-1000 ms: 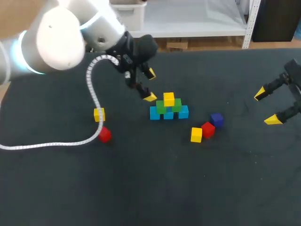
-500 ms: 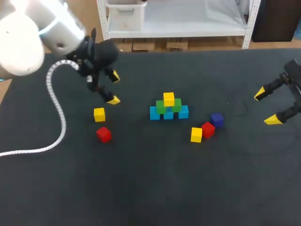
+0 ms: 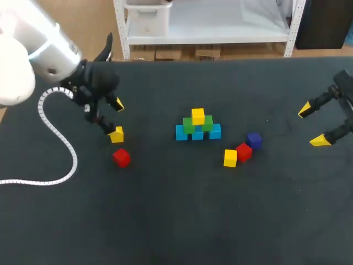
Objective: Place the blue cubes, place green cubes on the blue cubes, place the yellow cubes on the green cubes, then place the red cubes on the yellow cubes, and place purple cube on the red cubes.
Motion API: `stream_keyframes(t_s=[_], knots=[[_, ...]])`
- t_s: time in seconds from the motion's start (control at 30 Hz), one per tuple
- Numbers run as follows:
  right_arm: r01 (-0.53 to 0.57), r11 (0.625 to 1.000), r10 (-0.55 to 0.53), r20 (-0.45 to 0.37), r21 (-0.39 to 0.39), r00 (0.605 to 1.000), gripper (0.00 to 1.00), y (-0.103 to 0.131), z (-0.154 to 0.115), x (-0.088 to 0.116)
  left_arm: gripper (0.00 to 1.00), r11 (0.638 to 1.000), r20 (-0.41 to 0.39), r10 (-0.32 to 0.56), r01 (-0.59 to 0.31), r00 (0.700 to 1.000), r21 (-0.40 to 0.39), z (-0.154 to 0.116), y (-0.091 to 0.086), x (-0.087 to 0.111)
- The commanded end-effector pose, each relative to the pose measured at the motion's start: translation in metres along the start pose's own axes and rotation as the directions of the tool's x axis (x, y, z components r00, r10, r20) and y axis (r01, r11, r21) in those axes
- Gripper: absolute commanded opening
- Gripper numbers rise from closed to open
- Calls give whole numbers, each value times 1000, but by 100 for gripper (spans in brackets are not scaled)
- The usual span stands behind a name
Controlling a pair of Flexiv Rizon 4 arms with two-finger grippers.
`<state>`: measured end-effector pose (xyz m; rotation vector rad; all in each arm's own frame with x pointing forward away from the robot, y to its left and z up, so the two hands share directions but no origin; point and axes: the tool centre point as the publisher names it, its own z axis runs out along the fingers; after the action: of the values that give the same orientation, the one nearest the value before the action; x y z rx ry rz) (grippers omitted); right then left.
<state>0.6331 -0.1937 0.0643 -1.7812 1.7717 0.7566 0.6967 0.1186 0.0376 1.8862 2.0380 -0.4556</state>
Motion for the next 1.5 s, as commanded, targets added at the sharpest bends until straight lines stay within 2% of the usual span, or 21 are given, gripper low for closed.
stream_keyframes(t_s=[0.03,0.33,0.7,0.77,0.8,0.87,0.97,1.03,1.1,1.2,1.23,1.27,1.3,1.5], knots=[[1,1000,-1,2,0,1000,100,0,0,0,100,1000,-3,3,-3,1000,-1,6,-1,10],[1,1000,-1,2,0,1000,100,0,0,0,100,999,-17,-40,39,999,-20,13,2,31],[1,1000,-1,2,0,1000,100,0,0,0,100,998,13,-48,49,999,-44,25,0,35],[1,1000,-1,2,0,1000,100,0,0,0,91,998,13,-47,47,999,-46,26,1,35],[1,1000,-1,2,0,1000,100,0,0,0,89,998,14,-47,47,999,-46,26,1,35],[1,1000,-1,2,0,1000,100,0,0,0,70,998,12,-45,46,999,-46,27,1,36],[1,1000,-1,2,0,1000,100,0,0,0,61,998,12,-47,47,999,-45,28,0,37],[1,1000,-1,2,0,1000,100,0,0,0,47,998,12,-47,48,999,-45,28,-1,38],[1,1000,-1,2,0,1000,100,0,0,0,42,998,11,-48,48,999,-46,28,-1,38],[1,1000,-1,2,0,1000,100,0,0,0,27,998,10,-49,50,999,-47,28,-1,38],[1,1000,-1,2,0,1000,100,0,0,0,18,998,11,-49,49,999,-48,28,-1,38],[1,1000,-1,2,0,1000,100,0,0,0,5,998,13,-48,49,999,-49,27,0,38],[1,1000,-1,2,0,1000,100,0,0,0,0,997,17,-49,49,999,-52,26,0,37],[1,1000,-1,2,0,1000,100,0,0,0,0,998,29,-39,40,999,-55,15,-1,30]])
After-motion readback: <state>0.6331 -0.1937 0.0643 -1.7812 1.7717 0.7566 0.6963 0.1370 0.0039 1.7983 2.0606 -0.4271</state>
